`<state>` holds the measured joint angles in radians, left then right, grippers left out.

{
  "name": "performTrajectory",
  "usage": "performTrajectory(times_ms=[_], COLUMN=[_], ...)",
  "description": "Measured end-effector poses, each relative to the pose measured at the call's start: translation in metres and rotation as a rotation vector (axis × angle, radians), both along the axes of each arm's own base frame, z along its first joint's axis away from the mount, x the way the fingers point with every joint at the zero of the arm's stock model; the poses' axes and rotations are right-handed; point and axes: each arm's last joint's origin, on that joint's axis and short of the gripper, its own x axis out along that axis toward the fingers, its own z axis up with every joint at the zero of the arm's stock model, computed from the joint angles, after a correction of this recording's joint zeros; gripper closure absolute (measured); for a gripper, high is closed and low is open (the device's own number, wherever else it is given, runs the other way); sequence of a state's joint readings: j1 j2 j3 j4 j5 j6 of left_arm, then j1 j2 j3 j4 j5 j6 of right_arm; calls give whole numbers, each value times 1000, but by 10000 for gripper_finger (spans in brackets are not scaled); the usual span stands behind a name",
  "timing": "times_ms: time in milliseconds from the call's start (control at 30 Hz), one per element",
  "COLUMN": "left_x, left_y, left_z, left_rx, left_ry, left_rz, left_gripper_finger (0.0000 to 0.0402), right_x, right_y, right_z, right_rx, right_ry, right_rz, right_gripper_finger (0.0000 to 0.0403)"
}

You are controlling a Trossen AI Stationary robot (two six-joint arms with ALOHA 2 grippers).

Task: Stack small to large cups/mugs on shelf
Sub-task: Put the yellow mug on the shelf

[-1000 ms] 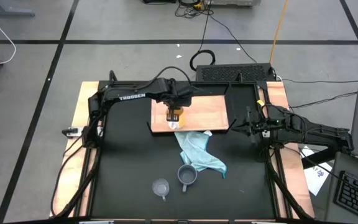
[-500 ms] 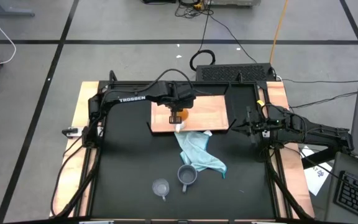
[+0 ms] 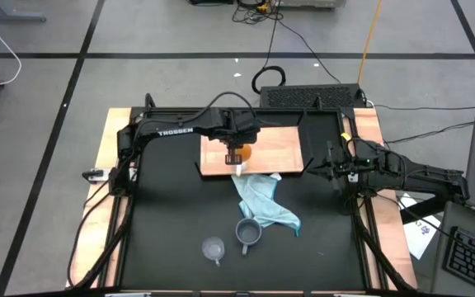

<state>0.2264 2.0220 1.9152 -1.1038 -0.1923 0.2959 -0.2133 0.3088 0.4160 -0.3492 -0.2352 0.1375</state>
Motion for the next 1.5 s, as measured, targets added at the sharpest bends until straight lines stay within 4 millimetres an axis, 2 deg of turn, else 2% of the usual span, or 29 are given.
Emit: performTrajectory(times_ms=[433, 700, 1100, 1500], left_x=[4, 4, 7, 7], left_y=[-18, -17, -11, -11], left_z=[0, 0, 0, 1], left_rx=[22, 28, 63, 79], left_ry=[-1, -7, -36, -40], left_rz=[-8, 14, 28, 34], left_gripper_finger=[400, 378, 317, 314], right_x=[0, 0, 0, 2], right_y=[0, 0, 0, 0], right_z=[0, 0, 0, -7], right_rx=[0, 0, -2, 5], right_ry=[0, 0, 0, 1], right_rz=[0, 0, 1, -1], right_gripper_finger=[403, 403, 403, 403])
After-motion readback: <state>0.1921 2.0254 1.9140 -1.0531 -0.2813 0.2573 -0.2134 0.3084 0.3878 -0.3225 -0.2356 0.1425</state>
